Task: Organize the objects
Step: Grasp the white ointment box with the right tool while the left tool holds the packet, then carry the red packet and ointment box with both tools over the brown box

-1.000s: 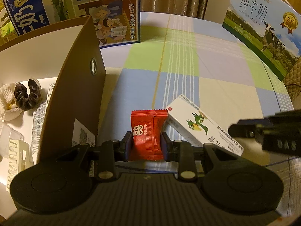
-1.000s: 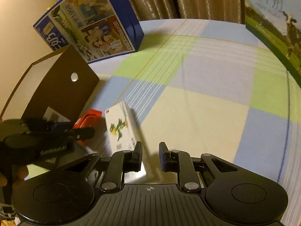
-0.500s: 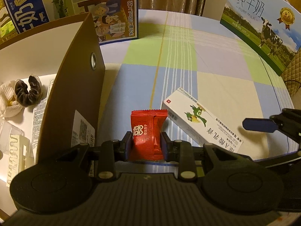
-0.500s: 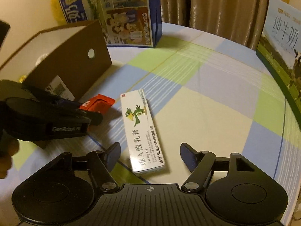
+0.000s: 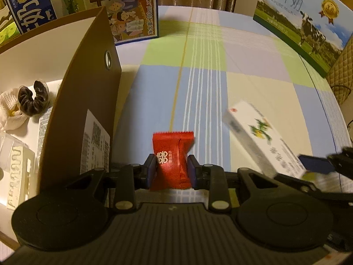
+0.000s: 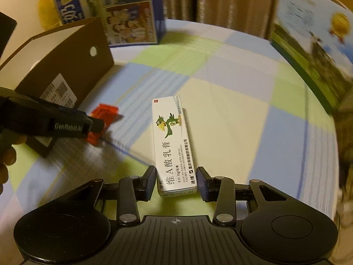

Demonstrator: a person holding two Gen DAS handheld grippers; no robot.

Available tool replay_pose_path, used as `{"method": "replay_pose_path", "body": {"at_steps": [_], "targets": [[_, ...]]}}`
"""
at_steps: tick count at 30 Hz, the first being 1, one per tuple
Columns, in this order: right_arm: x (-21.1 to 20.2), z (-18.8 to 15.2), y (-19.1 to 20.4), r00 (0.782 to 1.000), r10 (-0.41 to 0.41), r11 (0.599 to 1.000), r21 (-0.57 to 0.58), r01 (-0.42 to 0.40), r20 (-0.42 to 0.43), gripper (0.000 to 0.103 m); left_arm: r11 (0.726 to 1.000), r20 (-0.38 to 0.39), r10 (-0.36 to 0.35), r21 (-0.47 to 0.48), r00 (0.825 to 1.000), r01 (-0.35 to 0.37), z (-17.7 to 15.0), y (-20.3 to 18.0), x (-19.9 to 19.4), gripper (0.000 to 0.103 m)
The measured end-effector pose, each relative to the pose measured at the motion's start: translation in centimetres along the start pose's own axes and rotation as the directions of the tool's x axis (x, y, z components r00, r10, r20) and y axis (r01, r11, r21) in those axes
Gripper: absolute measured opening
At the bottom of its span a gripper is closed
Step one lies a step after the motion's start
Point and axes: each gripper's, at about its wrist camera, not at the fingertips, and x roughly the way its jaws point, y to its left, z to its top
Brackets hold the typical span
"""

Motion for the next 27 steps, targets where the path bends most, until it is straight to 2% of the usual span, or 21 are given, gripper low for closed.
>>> {"method": "replay_pose_path", "body": {"at_steps": [8,14,20,27], "targets": [[-2.6,-2.8,-1.6,0.997,-0.082,0.989,0.122,0.081,-0.001,0.037,1.000,-0.026,-0.003,-0.027,1.000,0.002,0.0,0.1,1.3,0.030],[-4.2,-4.3,-3.1,0.993,-0.119,0.973,0.197,0.119,-0.009,0.037,1.000,-0.022,-0.014,0.014,1.000,0.014,-0.5,-0.3,1.0,0.027],[-5.8,-6.3,-2.5,0.991,-0.129,0.965,0.228,0.130,-0.017,0.037,0.998,-0.045,-0.042,0.050,0.998,0.044,-2.8,-0.5,-0.4,0.026],[-7.5,-8.5,-0.3,0.994,-0.103,0.972,0.207,0.109,-0.039,0.037,0.994,-0.067,-0.043,0.099,0.997,0.049,-6.7,0.6,-3.0,0.026]]}}
